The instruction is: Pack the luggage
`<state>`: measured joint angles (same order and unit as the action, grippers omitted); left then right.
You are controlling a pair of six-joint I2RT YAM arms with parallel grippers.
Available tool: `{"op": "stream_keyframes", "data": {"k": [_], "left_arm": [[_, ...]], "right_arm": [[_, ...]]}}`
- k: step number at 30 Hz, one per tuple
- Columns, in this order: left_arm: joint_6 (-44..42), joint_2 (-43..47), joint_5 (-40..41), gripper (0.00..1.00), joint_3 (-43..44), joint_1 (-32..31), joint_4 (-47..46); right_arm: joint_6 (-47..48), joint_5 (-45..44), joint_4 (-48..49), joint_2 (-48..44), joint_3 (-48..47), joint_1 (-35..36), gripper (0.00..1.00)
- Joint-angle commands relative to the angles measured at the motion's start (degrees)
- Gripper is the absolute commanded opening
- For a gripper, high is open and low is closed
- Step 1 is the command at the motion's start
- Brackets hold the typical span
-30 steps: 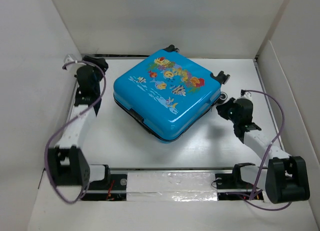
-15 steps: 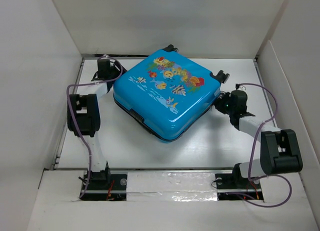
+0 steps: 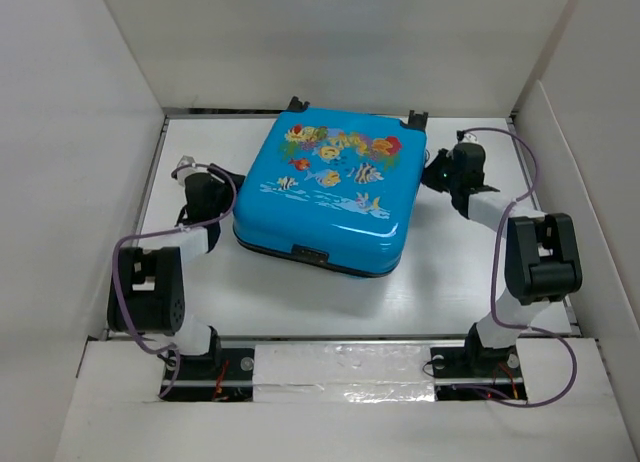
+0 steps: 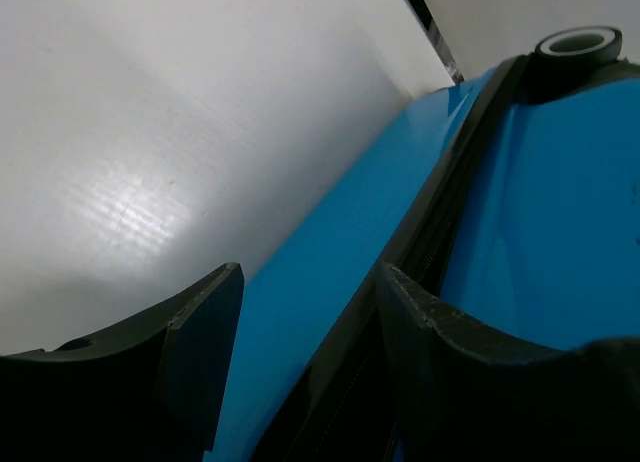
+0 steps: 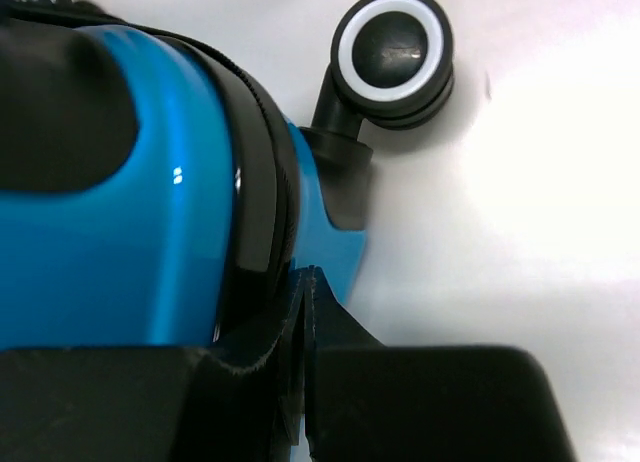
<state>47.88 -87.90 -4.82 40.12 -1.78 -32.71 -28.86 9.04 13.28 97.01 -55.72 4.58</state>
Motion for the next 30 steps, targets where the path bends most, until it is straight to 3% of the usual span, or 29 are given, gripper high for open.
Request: {"op": "stream_keyframes", "data": {"k": [1,4,7,8,9,12,13,14,16,17,18,21,22,24,28,30], "left_arm": [[1.2,5.8,-1.3,0.53,-4.7,-2.1,-2.1],[2.1,9.7,0.8,0.55,-5.4,0.2,0.6],[4.1,18.2,9.2,0.60,-5.4,0.2,4.0],[4.7,23.7,11.6,0.63,-5.1,0.2,5.4],[4.7,26.6,15.7,0.65,-4.6,0.2,5.8],[2.1,35.6,17.7,0.67,0.1,0.2,7.2],[-1.4,36.6,17.0,0.65,4.5,-1.5,8.5],[-3.1,36.9,16.7,0.55,7.1,-3.2,10.4],[-5.7,37.0,10.2,0.29,10.6,-8.2,10.2],[-6.2,37.2,7.4,0.09,10.4,-9.9,9.4],[-6.9,37.3,0.5,0.03,9.8,-11.7,7.8],[-10.5,39.1,-4.7,0.00,6.9,-20.8,3.8],[-11.9,40.1,-4.6,0.00,5.8,-26.2,3.8],[-14.9,43.2,-3.3,0.00,4.5,-31.2,5.4],[-15.4,51.6,-1.0,0.00,-3.7,-35.0,13.9],[-14.3,58.5,0.6,0.00,-7.7,-35.0,17.8]], "right_arm": [[0.1,7.4,4.7,-1.3,-6.1,2.3,0.05],[-0.3,7.0,4.7,-2.4,-5.9,1.0,0.13],[-0.3,6.4,0.4,-3.4,-6.2,-1.2,0.37],[-0.2,5.2,-1.3,-4.2,-5.8,-1.8,0.56],[-0.6,4.6,-1.9,-6.6,-3.0,-3.2,0.64],[-3.2,4.6,3.4,-12.1,4.5,-5.4,0.72],[-4.5,5.3,5.2,-16.4,9.9,-6.0,0.72],[-4.8,7.6,6.6,-18.8,12.4,-6.9,0.64],[-4.8,11.2,12.9,-24.1,17.9,-6.9,0.38],[-4.8,15.8,15.3,-30.1,24.5,-6.9,0.08],[-4.8,17.9,19.5,-33.2,27.7,-6.9,0.00],[-3.9,22.7,21.2,-45.0,38.8,-6.9,0.00],[-3.7,23.3,21.1,-47.6,40.9,-6.9,0.00],[-3.1,25.8,20.0,-53.6,45.3,-6.9,0.00],[-2.3,28.9,16.4,-58.9,48.7,-5.6,0.00],[-2.3,28.9,17.9,-59.4,49.9,-4.1,0.12]]}}
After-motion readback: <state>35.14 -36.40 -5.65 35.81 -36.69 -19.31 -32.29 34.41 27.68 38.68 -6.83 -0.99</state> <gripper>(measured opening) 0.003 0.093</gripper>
